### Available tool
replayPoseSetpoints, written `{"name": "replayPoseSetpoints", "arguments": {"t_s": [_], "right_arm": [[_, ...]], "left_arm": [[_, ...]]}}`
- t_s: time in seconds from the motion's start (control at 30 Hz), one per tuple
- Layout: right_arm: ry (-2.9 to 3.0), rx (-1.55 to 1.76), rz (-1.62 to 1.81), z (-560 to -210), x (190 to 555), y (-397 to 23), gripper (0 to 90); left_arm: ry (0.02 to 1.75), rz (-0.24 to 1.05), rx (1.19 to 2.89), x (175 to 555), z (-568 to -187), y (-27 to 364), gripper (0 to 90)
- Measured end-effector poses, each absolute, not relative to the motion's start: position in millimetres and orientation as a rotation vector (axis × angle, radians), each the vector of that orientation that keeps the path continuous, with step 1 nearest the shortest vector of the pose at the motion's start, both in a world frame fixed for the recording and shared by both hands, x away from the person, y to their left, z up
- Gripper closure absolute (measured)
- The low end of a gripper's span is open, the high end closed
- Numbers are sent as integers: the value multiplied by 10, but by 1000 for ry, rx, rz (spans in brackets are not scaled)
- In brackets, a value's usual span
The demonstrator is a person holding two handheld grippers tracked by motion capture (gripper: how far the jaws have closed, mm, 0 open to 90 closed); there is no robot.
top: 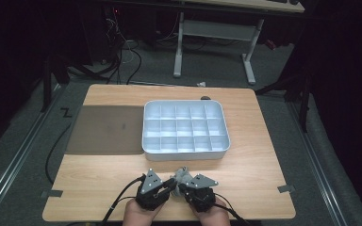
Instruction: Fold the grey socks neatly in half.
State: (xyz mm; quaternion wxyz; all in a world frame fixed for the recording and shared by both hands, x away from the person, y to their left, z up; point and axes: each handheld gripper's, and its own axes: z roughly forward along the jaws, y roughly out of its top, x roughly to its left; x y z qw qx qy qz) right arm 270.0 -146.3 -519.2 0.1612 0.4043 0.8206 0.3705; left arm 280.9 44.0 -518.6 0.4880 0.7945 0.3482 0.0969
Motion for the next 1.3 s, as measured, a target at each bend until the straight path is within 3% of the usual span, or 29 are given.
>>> {"name": "replayPoseSetpoints", "arguments": {"t_s": [0.2,0.47,0.9,1.1,1.3], "right_arm": [[2298,1164,1111,-5068,2696,-1546,890],[2297,1151,1122,-5006,2668,-1553,889],[2301,1191,1165,-5040,2677,-1591,889],[2285,1168,1256,-4833,2664,-1567,889],[2330,1173,1299,-4868,2621,-1528,889]], "left_arm": [[850,229,2002,2804,-5295,423,846],[824,305,1870,2771,-5045,522,817],[816,247,2035,2829,-5308,398,851],[808,248,2043,2818,-5318,359,851],[813,242,2040,2830,-5328,372,842]]}}
